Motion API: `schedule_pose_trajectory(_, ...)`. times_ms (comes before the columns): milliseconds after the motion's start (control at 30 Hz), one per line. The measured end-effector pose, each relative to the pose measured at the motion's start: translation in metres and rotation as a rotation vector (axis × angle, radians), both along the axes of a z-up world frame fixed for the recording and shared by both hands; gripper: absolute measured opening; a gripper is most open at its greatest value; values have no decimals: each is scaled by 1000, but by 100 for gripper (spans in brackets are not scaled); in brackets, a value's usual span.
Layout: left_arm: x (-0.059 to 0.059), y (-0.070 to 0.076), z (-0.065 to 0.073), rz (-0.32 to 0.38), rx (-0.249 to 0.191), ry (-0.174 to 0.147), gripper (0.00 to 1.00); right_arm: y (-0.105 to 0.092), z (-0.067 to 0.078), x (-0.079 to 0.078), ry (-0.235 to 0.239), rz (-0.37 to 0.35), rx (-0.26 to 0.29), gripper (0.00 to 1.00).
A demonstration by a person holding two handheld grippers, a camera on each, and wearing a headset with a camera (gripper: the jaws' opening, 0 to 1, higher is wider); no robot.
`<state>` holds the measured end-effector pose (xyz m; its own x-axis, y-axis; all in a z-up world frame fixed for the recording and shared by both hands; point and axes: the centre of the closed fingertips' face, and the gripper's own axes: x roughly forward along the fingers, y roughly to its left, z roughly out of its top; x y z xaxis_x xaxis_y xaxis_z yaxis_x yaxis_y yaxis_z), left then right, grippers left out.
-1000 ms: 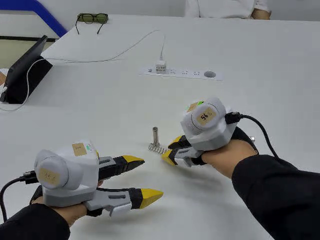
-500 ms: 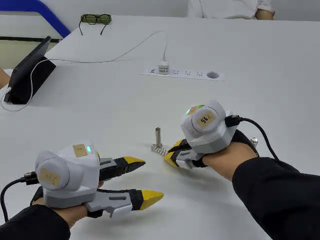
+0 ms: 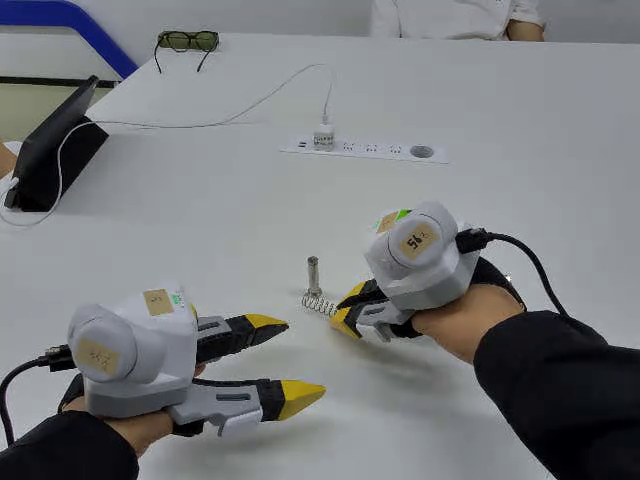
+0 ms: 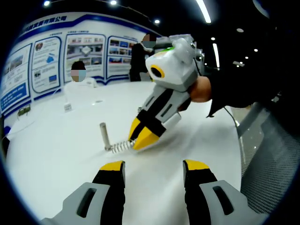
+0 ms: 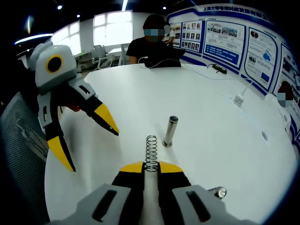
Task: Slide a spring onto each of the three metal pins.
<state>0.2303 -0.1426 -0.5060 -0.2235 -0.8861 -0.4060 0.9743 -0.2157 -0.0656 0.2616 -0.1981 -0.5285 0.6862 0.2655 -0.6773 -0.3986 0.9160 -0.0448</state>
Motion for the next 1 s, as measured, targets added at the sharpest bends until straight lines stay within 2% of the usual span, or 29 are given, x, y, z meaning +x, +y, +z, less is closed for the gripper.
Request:
schedule_pose_trajectory(633, -3, -3, -1, -7, -2, -2, 49, 18, 17, -39, 38, 121, -30, 12)
schedule_pose_trajectory(1000, -6, -3, -3, -36, -2, -37, 45, 34, 17, -55, 79, 218, -29, 12)
